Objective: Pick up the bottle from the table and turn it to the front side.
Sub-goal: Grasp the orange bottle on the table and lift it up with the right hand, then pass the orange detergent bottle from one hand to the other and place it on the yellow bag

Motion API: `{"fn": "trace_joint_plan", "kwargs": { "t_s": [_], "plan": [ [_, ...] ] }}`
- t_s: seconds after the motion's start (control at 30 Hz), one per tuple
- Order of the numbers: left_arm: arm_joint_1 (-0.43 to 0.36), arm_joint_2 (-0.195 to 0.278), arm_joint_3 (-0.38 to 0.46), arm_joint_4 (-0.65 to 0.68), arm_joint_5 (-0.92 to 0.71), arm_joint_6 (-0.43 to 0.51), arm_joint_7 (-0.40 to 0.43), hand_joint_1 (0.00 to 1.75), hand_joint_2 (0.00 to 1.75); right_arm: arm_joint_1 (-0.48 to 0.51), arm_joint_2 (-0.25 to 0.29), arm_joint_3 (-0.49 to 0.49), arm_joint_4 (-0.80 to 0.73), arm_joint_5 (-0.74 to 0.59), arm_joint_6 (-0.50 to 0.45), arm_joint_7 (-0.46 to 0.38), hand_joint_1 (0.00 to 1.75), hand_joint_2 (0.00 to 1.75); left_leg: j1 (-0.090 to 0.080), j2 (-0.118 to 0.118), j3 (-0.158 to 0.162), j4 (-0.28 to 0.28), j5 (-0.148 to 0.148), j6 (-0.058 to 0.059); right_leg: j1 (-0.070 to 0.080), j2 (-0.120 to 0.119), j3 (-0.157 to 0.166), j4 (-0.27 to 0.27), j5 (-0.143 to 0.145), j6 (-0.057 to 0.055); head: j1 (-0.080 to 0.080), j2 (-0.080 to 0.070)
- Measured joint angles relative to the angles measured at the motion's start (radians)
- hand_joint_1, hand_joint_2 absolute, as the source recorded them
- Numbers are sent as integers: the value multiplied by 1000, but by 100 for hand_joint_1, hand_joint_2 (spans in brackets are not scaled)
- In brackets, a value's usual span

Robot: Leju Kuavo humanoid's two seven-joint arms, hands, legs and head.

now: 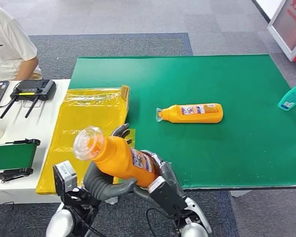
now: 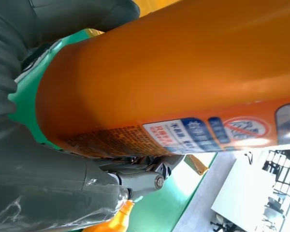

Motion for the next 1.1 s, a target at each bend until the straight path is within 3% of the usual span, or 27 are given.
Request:
{"fn": "trace_joint_plan", "kwargs": {
  "t_s": [0.2, 0.33, 0.93, 1.07, 1.1],
  "plan": [
    [-5, 4, -11, 7, -12, 6, 0, 3, 175, 0, -2, 6, 9, 0, -1, 1, 175, 175, 0, 0, 0, 0, 0, 0, 0, 0, 0, 0, 0, 0, 0, 0],
    [-11, 7, -21, 9, -41, 15, -2, 175, 175, -1, -5, 10, 15, 0, -1, 5, 175, 175, 0, 0, 0, 0, 0, 0, 0, 0, 0, 0, 0, 0, 0, 0],
    [-16, 10, -34, 11, -102, 42, -16, 175, 175, -12, -18, 33, 50, -9, -15, 6, 171, 175, 0, 0, 0, 0, 0, 0, 0, 0, 0, 0, 0, 0, 0, 0],
    [-14, 10, -33, 11, -105, 53, -26, 175, 175, -13, -20, 35, 51, -10, -19, 15, 0, 175, 0, 0, 0, 0, 0, 0, 0, 0, 0, 0, 0, 0, 0, 0],
    [-11, 10, -32, 10, -115, 63, -34, 175, 175, -13, -20, 36, 51, -13, -20, 24, 0, 175, 0, 0, 0, 0, 0, 0, 0, 0, 0, 0, 0, 0, 0, 0]
  ]
}}
